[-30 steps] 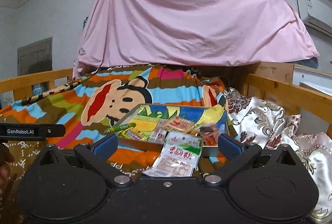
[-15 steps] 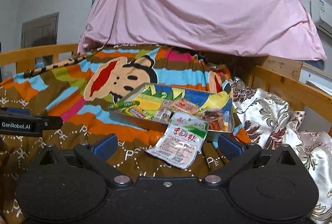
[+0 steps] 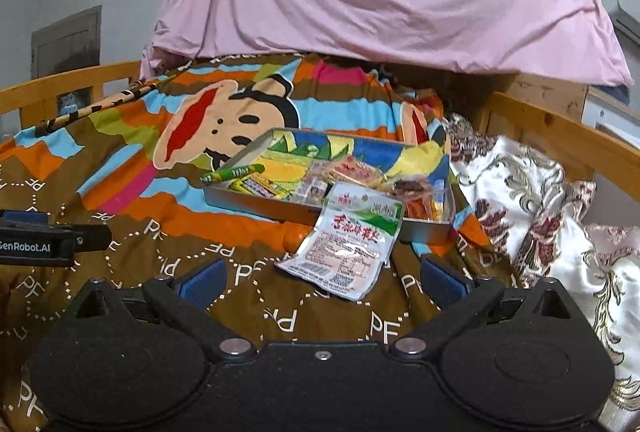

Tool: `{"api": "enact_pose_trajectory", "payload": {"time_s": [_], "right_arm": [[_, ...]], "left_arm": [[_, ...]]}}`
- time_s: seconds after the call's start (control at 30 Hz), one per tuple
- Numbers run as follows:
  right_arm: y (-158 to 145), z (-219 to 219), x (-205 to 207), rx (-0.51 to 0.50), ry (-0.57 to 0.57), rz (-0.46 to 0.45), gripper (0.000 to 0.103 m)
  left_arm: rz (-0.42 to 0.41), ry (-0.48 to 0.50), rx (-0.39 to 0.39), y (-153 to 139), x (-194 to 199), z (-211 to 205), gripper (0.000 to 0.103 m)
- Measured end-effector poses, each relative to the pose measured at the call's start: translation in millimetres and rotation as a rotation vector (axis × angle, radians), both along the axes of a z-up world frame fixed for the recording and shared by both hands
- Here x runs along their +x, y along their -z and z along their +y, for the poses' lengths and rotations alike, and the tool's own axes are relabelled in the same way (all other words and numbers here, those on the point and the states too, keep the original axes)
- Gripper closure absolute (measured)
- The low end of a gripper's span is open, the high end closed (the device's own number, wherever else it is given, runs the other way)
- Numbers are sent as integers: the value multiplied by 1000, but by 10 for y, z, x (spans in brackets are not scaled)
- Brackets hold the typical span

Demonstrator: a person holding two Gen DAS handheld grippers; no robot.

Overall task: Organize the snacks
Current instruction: 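Move right tool toward the white-green kelp bag while left tool approaches the mandarin orange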

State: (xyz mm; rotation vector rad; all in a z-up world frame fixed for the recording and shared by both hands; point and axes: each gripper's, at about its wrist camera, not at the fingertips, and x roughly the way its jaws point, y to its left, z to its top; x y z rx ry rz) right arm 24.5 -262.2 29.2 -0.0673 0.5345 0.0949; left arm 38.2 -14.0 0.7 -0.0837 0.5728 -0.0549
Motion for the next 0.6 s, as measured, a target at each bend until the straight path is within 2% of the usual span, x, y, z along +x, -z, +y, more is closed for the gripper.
{"api": "enact_pose_trajectory", "payload": {"time_s": [0.2, 0.6], "right_arm": [[47, -19, 69, 11, 13, 35, 1], [150, -101, 220, 65, 52, 114, 1]], "left_arm": [[31, -3, 6, 32, 47, -7, 1], [56, -10, -29, 86, 187, -27, 1]]}}
